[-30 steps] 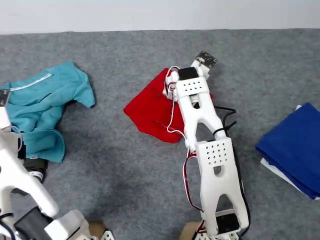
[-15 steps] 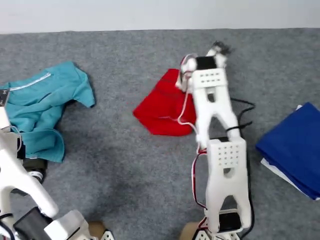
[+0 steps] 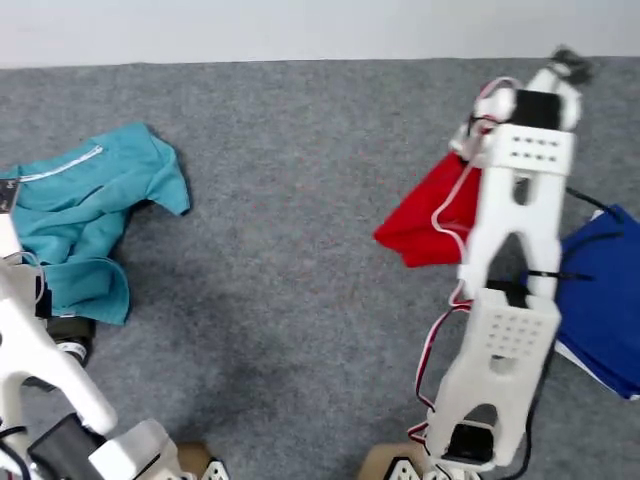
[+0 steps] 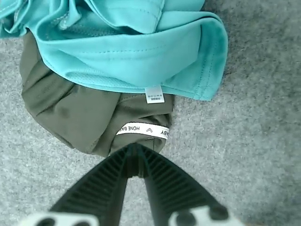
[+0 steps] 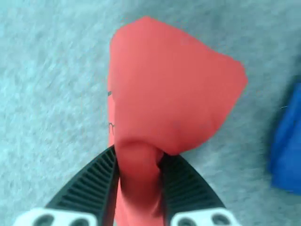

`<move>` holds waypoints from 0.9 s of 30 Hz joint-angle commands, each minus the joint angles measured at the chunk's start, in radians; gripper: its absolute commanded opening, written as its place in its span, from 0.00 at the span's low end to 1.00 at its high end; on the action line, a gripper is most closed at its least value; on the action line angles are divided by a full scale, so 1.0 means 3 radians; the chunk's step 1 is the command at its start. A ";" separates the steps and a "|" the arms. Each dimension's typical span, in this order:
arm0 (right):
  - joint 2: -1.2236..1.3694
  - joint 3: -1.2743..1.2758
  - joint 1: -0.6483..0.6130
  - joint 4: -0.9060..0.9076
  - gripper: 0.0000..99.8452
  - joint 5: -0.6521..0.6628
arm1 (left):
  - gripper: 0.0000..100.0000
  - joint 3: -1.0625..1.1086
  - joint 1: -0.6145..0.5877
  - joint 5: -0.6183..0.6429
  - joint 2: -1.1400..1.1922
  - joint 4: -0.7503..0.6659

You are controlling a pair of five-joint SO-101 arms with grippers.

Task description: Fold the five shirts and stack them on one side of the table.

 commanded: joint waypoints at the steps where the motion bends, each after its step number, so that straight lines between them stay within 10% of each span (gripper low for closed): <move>1: -0.0320 -0.0082 0.0279 0.0033 0.01 0.0184 | 0.00 -0.0013 0.0026 -0.0020 -0.0102 -0.0020; 27: -0.0448 -0.0082 0.1450 0.0187 0.01 0.0680 | 0.00 -0.0008 0.0445 0.0174 -0.0102 0.0005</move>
